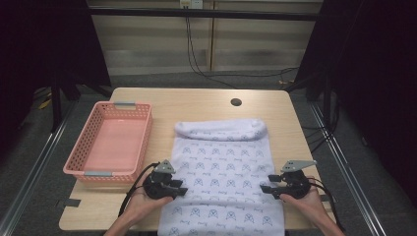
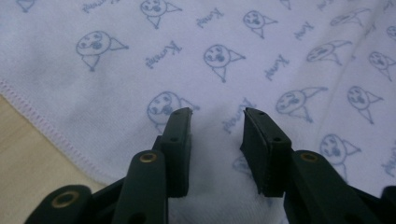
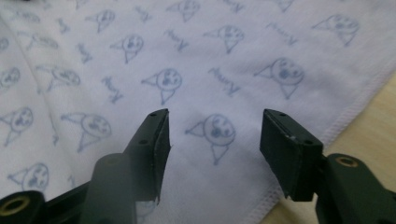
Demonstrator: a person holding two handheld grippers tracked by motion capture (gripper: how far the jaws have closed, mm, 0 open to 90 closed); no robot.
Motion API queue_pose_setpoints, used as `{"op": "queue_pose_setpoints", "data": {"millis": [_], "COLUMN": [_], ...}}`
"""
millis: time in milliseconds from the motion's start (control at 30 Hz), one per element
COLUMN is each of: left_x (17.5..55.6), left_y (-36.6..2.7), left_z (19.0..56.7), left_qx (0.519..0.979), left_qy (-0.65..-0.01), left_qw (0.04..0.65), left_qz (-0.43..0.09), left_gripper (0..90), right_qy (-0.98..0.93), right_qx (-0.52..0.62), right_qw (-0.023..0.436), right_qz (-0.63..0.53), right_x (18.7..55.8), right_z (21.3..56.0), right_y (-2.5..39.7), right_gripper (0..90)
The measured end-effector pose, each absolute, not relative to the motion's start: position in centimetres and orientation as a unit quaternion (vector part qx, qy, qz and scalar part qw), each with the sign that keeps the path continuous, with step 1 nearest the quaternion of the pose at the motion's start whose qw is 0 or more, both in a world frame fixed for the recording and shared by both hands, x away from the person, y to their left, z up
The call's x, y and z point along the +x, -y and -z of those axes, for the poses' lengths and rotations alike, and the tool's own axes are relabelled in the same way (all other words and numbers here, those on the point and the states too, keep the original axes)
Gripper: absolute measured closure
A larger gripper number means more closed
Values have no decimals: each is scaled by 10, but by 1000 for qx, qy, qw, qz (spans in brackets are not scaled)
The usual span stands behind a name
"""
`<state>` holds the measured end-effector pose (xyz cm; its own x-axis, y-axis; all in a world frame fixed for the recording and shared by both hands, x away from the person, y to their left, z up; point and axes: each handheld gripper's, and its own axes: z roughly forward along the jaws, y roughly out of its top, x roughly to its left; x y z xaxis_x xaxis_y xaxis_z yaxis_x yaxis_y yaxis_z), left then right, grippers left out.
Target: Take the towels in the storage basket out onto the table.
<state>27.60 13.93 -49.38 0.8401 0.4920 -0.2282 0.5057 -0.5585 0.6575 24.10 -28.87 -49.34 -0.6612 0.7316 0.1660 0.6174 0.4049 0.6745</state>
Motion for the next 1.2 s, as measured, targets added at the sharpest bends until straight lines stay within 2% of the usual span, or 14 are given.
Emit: {"op": "queue_pose_setpoints", "data": {"millis": [100,233,333,400,600,667,700,833,867,1033,1067,1200], "left_x": [267,251,238,233,225,226,228,248,255,282,289,315], "left_y": [-141,-144,-144,-140,-139,-139,-140,-143,-141,-130,-128,-122], "left_z": [493,492,492,490,490,490,490,486,484,479,479,484], "left_qx": [885,891,898,904,911,905,901,880,880,868,866,866], "left_qy": [-278,-264,-235,-230,-210,-216,-222,-255,-258,-271,-274,-287], "left_qw": [372,367,366,356,344,354,360,392,395,413,416,409], "left_qz": [13,35,62,60,91,93,93,83,64,43,44,23], "left_gripper": [688,747,789,812,818,803,746,672,654,603,596,618], "right_qy": [-850,-849,-848,-847,-865,-872,-861,-832,-825,-823,-822,-820], "right_qx": [387,397,402,405,378,363,373,399,407,408,409,416], "right_qw": [112,84,57,42,23,23,32,57,75,85,89,93], "right_qz": [-339,-338,-339,-341,-330,-327,-343,-381,-386,-387,-387,-383], "right_x": [235,221,210,204,189,188,191,210,221,236,242,252], "right_z": [495,493,492,491,489,486,486,481,479,479,479,481], "right_y": [284,292,299,303,301,300,302,311,309,300,297,295], "right_gripper": [655,819,861,866,857,748,729,684,638,556,522,503]}}
